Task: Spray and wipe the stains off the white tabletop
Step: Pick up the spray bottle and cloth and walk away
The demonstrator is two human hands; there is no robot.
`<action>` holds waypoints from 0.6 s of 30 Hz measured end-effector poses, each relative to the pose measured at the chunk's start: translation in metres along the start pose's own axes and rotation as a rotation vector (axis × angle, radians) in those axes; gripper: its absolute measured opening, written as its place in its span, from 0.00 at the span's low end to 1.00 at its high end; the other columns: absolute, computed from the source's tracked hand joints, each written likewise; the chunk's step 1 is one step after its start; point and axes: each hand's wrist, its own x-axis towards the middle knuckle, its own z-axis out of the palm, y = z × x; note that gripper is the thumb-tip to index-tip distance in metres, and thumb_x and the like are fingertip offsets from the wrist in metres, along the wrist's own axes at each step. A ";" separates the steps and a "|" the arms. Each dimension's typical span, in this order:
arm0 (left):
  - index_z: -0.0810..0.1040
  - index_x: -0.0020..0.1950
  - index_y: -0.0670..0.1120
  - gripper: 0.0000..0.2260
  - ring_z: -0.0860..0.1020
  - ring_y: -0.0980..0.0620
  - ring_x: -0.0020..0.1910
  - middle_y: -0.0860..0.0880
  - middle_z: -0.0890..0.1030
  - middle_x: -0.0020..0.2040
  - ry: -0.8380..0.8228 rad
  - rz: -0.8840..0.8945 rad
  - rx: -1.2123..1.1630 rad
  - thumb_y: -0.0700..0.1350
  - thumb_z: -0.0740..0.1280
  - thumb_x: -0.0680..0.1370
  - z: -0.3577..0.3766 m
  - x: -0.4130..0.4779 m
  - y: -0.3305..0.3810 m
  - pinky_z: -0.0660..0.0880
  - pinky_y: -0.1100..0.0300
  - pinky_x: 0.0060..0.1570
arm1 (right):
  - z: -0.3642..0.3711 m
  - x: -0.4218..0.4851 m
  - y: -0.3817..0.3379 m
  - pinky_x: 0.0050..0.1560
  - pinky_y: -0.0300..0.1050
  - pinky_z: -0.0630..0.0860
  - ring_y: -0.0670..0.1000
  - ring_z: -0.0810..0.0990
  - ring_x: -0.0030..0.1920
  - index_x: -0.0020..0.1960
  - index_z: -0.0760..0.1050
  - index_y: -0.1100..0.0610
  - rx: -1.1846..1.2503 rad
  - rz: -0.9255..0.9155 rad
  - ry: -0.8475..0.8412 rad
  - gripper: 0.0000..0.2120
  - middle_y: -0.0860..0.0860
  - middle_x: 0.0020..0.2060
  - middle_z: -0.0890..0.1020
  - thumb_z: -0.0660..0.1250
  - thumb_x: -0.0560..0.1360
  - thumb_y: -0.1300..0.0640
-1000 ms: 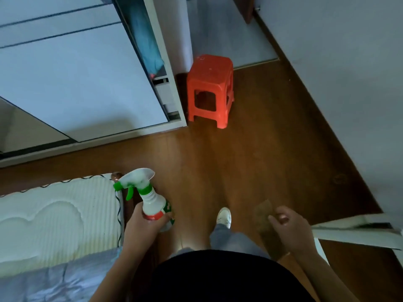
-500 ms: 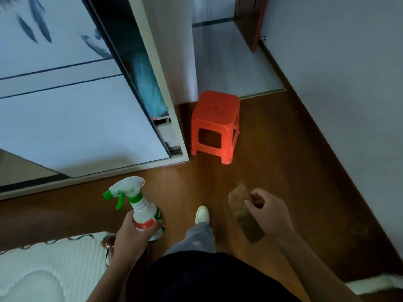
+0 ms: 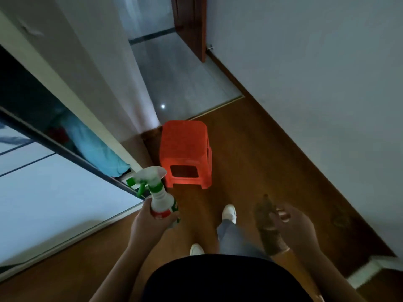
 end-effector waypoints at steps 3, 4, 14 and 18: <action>0.75 0.62 0.55 0.35 0.84 0.52 0.50 0.54 0.85 0.52 0.017 -0.022 -0.019 0.66 0.80 0.61 -0.002 0.039 0.012 0.83 0.46 0.52 | -0.002 0.048 -0.024 0.45 0.47 0.78 0.47 0.80 0.43 0.56 0.78 0.50 0.007 -0.016 -0.014 0.10 0.45 0.44 0.83 0.69 0.78 0.46; 0.75 0.62 0.54 0.35 0.84 0.52 0.50 0.54 0.85 0.52 0.025 -0.039 -0.025 0.66 0.81 0.60 -0.003 0.050 0.016 0.83 0.47 0.52 | -0.003 0.065 -0.036 0.45 0.47 0.79 0.46 0.80 0.42 0.53 0.78 0.49 0.010 -0.024 -0.033 0.08 0.45 0.43 0.83 0.69 0.78 0.46; 0.74 0.62 0.51 0.29 0.80 0.53 0.49 0.53 0.82 0.51 0.234 -0.282 -0.088 0.52 0.83 0.66 -0.010 0.127 0.060 0.76 0.58 0.44 | -0.015 0.262 -0.190 0.40 0.32 0.66 0.37 0.75 0.42 0.54 0.76 0.46 -0.070 -0.415 -0.272 0.05 0.39 0.43 0.78 0.68 0.79 0.49; 0.75 0.60 0.54 0.28 0.82 0.51 0.49 0.55 0.83 0.50 0.306 -0.373 -0.150 0.53 0.84 0.65 -0.008 0.153 0.077 0.80 0.49 0.52 | -0.014 0.322 -0.248 0.42 0.36 0.69 0.41 0.77 0.43 0.57 0.77 0.50 -0.072 -0.564 -0.307 0.08 0.41 0.45 0.78 0.69 0.79 0.50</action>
